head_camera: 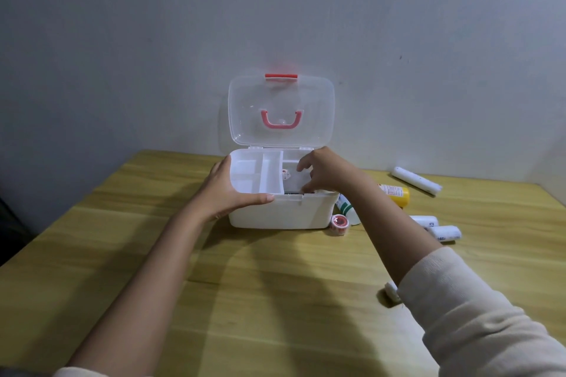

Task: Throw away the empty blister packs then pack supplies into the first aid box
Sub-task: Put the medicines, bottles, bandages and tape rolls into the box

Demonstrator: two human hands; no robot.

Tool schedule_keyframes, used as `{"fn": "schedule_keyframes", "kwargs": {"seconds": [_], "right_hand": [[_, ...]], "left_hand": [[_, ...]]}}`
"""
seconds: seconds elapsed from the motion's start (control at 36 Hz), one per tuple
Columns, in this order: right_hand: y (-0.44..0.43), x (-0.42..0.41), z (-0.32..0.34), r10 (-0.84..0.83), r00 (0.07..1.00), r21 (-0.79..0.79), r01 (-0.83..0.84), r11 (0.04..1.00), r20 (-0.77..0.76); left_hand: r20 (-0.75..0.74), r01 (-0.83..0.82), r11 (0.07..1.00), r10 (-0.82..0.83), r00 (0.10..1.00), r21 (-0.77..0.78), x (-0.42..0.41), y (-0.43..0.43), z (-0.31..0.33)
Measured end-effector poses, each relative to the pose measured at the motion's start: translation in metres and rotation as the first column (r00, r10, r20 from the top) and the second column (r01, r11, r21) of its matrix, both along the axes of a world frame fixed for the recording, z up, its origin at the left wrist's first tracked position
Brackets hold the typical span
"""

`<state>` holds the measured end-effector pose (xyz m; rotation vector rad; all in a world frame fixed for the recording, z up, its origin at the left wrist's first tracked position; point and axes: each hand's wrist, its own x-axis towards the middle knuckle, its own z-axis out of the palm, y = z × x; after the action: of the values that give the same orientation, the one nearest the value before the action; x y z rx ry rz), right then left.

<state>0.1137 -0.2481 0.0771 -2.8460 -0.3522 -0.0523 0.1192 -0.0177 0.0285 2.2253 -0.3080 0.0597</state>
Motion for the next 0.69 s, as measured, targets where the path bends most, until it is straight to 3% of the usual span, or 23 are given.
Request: {"fn": "schedule_keyframes", "kwargs": {"seconds": [0.36,0.47,0.61,0.69], "right_hand": [[0.005,-0.003,0.000,0.008,0.999,0.104,-0.012,0.995,0.031],[-0.004,-0.007,0.006,0.001,0.998,0.252,-0.016,0.968,0.058],[-0.038,-0.021,0.012,-0.201,0.962,0.552,0.069,0.831,0.182],[-0.071,-0.026,-0.001,-0.345,0.925,0.582,0.195,0.790,0.160]], "left_hand": [[-0.006,0.001,1.000,-0.001,1.000,0.008,0.000,0.000,0.002],[-0.002,-0.002,1.000,0.002,1.000,-0.003,0.000,0.000,0.001],[0.007,-0.005,1.000,0.005,1.000,-0.029,0.000,-0.001,0.000],[0.009,-0.010,0.999,0.010,1.000,-0.052,-0.001,-0.002,0.000]]}}
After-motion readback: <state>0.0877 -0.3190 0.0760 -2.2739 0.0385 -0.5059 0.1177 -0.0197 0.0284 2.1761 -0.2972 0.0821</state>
